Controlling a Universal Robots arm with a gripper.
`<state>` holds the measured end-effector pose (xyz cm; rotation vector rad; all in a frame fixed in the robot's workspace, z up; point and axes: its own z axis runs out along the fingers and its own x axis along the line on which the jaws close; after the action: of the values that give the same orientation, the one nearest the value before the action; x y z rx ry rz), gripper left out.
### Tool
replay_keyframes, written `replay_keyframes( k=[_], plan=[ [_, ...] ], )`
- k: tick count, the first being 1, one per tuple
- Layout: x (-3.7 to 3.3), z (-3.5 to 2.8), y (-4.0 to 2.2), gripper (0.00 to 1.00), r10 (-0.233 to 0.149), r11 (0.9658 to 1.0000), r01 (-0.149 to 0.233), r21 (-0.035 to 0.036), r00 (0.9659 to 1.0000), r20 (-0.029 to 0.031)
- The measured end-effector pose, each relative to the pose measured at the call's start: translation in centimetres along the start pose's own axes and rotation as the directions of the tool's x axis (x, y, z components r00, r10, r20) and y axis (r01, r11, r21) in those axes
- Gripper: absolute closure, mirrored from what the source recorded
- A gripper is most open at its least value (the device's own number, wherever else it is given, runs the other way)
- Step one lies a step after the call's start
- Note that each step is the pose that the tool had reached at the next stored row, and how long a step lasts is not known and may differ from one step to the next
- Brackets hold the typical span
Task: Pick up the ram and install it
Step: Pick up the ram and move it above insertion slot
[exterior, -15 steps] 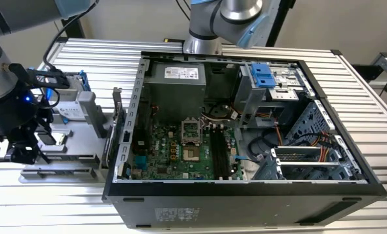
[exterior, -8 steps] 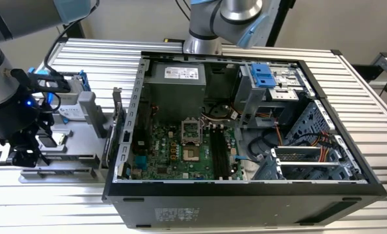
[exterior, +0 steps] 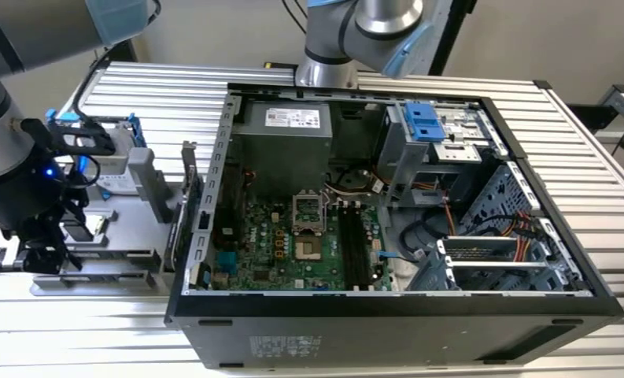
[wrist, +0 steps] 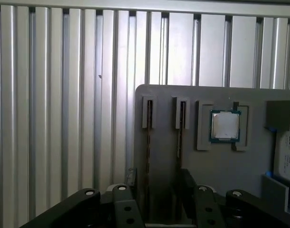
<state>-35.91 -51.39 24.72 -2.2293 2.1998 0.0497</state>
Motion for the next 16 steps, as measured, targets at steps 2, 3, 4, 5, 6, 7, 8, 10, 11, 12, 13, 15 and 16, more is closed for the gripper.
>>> replay_keyframes(
  k=[2, 3, 4, 5, 6, 7, 8, 10, 11, 12, 13, 15, 16],
  plan=[
    [0.06, 0.13, 0.00, 0.00, 0.000, 1.0000, 0.000, 0.0000, 1.0000, 0.0000],
    [0.11, 0.20, 0.00, 0.00, 0.000, 1.0000, 0.000, -0.0001, 1.0000, -0.0001],
    [0.15, 0.26, 0.00, 0.00, 0.000, 1.0000, 0.000, 0.0000, 1.0000, -0.0001],
    [0.18, 0.33, 0.00, 0.00, 0.000, 1.0000, 0.000, 0.0000, 1.0000, 0.0000],
    [0.22, 0.41, 0.00, 0.00, 0.000, 1.0000, 0.000, 0.0000, 1.0000, 0.0000],
    [0.25, 0.49, 0.00, 0.00, 0.000, 1.0000, 0.000, 0.0000, 1.0000, 0.0000],
    [0.28, 0.57, 0.00, 0.00, 0.000, 1.0000, 0.000, -0.0001, 1.0000, -0.0001],
    [0.31, 0.75, 0.00, 0.00, 0.000, 1.0000, 0.000, 0.0000, 1.0000, 0.0001],
    [0.32, 0.84, 0.00, 0.00, 0.000, 1.0000, 0.000, 0.0000, 1.0000, 0.0000],
    [0.32, 0.93, -0.01, 0.00, 0.000, 1.0000, 0.000, 0.0000, 1.0000, -0.0001],
    [0.33, 1.03, -0.01, 0.00, 0.000, 1.0000, 0.000, 0.0000, 1.0000, 0.0000],
    [0.33, 1.20, -0.01, 0.00, 0.000, 1.0000, 0.000, -0.0001, 1.0000, -0.0001],
    [0.33, 1.28, -0.01, 0.00, 0.000, 1.0000, 0.000, 0.0000, 1.0000, 0.0000]
  ],
)
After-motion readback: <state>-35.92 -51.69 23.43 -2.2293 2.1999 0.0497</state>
